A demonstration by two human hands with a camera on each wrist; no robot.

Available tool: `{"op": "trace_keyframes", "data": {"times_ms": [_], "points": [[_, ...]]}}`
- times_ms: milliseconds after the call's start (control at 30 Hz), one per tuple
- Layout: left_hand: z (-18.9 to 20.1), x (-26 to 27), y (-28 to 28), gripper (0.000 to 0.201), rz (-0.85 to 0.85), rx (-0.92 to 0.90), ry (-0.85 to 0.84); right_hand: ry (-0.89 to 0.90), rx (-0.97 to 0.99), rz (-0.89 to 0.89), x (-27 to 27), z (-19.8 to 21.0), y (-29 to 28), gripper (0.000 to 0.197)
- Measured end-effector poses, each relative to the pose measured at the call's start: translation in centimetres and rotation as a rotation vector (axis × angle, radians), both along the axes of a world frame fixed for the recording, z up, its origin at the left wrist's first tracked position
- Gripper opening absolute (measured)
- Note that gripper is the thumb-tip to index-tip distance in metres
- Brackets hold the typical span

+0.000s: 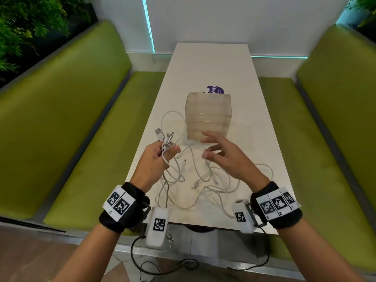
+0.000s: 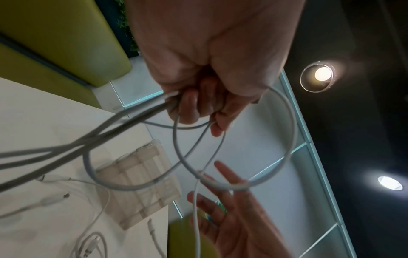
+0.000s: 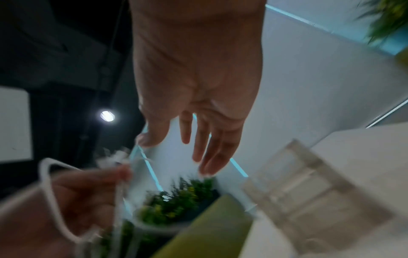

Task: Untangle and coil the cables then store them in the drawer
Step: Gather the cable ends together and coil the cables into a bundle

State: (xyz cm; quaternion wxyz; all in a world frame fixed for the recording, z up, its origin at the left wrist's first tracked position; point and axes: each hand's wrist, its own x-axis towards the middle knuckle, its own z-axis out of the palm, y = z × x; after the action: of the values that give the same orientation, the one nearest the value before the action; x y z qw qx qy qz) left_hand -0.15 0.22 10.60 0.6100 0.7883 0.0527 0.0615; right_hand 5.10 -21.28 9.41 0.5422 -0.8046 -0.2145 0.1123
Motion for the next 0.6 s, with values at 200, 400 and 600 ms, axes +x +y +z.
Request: {"op": "trace_keyframes", "data": {"times_ms": [200, 400, 600], "points": [[0.4, -1.8, -0.2, 0.017, -0.166, -0.027, 0.06, 0.153, 0.093, 0.197, -2.6, 2.0, 1.2, 0.056], [0.2, -2.9, 0.2, 0.013, -0.351, 0.045, 0.154, -0.117, 0.083, 0.076, -3.3, 2.8, 0.7, 0.072], [-0.3, -3.2, 0.5, 0.045, -0.588, 0.195, 0.269, -0.236, -0.098, 0.175, -2.6, 2.3, -0.1, 0.024]]}}
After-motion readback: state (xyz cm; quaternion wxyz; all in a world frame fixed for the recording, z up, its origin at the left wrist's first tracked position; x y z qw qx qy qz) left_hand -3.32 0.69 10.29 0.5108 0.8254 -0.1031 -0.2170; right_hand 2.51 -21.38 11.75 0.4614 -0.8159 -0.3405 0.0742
